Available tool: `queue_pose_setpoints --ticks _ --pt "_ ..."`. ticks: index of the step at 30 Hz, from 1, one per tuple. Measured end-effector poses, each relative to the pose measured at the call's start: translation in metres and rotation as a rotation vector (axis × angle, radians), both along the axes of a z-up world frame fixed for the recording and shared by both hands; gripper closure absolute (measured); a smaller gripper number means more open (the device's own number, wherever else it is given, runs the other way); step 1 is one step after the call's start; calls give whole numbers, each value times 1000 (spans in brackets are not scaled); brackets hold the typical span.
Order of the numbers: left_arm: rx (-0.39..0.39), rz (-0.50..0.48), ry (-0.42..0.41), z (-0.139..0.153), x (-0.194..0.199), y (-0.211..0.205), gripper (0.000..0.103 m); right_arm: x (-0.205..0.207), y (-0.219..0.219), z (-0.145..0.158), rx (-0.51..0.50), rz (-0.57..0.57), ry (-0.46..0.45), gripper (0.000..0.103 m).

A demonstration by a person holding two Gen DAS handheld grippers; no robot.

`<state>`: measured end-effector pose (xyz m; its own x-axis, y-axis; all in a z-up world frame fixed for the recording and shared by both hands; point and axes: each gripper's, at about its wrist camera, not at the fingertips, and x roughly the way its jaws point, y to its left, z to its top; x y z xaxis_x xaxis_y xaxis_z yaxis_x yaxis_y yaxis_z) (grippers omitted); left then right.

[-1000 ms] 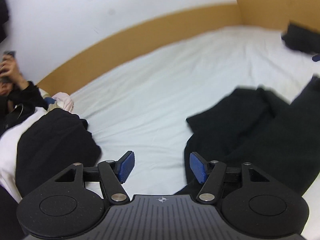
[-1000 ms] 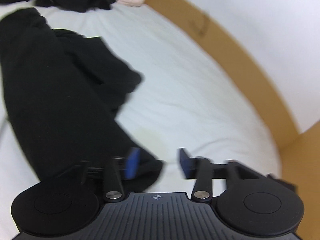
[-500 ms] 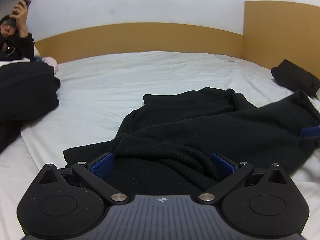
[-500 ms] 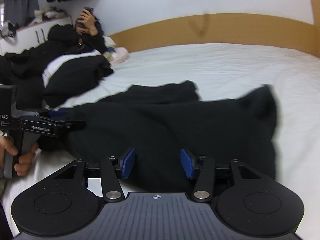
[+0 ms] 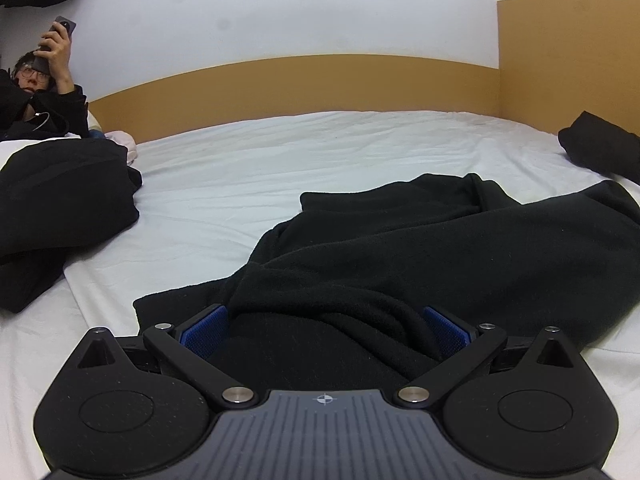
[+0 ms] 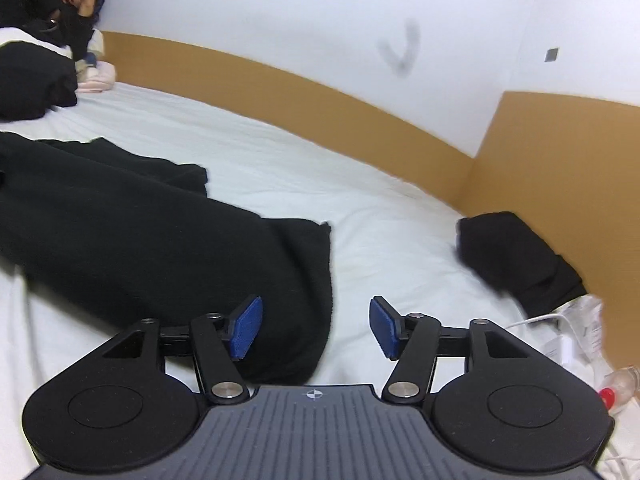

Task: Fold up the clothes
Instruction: 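Reposition both open grippers at the fleece's new fold edge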

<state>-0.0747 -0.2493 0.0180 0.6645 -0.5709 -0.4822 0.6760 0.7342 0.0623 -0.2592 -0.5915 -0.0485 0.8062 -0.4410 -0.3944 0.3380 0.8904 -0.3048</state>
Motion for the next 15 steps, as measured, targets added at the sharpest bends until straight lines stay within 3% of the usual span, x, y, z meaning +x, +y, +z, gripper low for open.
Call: queue_pose_setpoints --ticks 2,5,10,12,14,15 --pt "3 3 -7 0 -1 0 0 -5 -8 6 75 -3 4 42" --pt "-3 2 -4 0 0 1 0 -16 -4 10 87 -14 -22 41" --pt "-14 -2 1 1 1 2 0 -10 -12 -5 164 -19 11 43" --pt "-15 0 -1 1 0 3 0 -2 -22 -11 238 -17 24 69" --pt "-20 3 -2 2 0 3 0 -1 -38 -9 396 -17 10 73" --pt "-26 4 0 2 0 4 0 2 -42 -9 424 -20 7 75"
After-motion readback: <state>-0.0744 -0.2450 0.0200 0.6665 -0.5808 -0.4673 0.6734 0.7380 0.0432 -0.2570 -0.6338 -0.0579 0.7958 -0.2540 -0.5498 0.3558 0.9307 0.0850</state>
